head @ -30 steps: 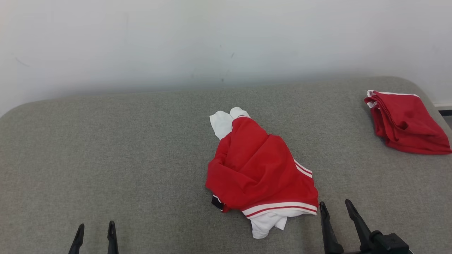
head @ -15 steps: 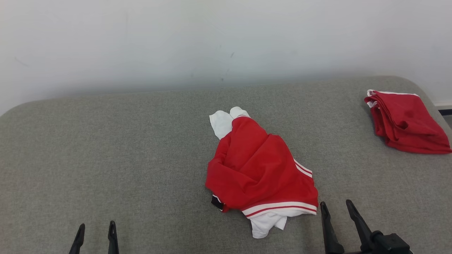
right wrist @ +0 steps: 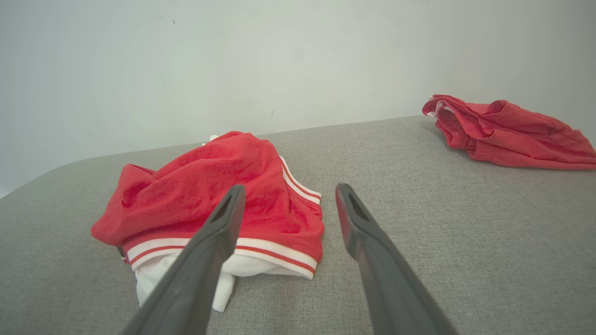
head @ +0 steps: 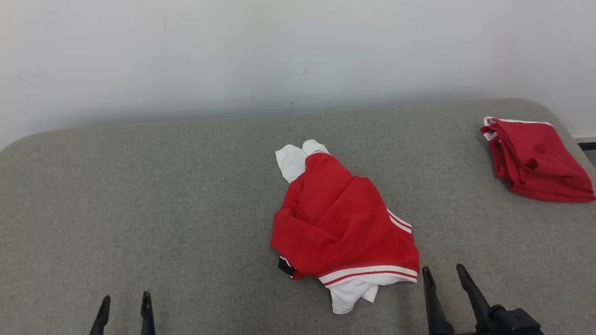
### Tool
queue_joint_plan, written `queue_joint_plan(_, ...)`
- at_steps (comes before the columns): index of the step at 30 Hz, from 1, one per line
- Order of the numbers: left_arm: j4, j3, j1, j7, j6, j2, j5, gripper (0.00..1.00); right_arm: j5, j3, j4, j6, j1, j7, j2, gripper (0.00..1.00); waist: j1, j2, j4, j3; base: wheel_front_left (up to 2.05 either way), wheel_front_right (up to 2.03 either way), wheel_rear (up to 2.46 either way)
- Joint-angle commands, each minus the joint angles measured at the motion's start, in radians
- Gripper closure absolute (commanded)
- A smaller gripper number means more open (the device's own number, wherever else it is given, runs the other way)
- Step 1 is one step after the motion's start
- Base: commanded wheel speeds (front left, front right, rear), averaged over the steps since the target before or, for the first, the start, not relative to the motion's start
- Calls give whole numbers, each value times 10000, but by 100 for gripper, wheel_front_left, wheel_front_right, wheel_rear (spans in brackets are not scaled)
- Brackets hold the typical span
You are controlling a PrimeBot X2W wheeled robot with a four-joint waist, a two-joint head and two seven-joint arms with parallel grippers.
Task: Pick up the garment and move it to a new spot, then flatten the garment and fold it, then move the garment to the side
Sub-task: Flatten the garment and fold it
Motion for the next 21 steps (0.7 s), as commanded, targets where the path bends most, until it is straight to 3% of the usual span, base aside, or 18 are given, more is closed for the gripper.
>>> queue_joint_plan(1, 5, 26, -70, -30, 20, -21, 27, 0, 29, -13, 0, -22, 97, -2, 20, 0, 0, 0, 0, 2, 0, 0, 0)
queue_joint_plan(21, 27, 18, -88, -30, 19, -21, 39, 0, -26, -50, 11, -22, 108, -2, 20, 0, 0, 0, -13, 37, 0, 0, 0)
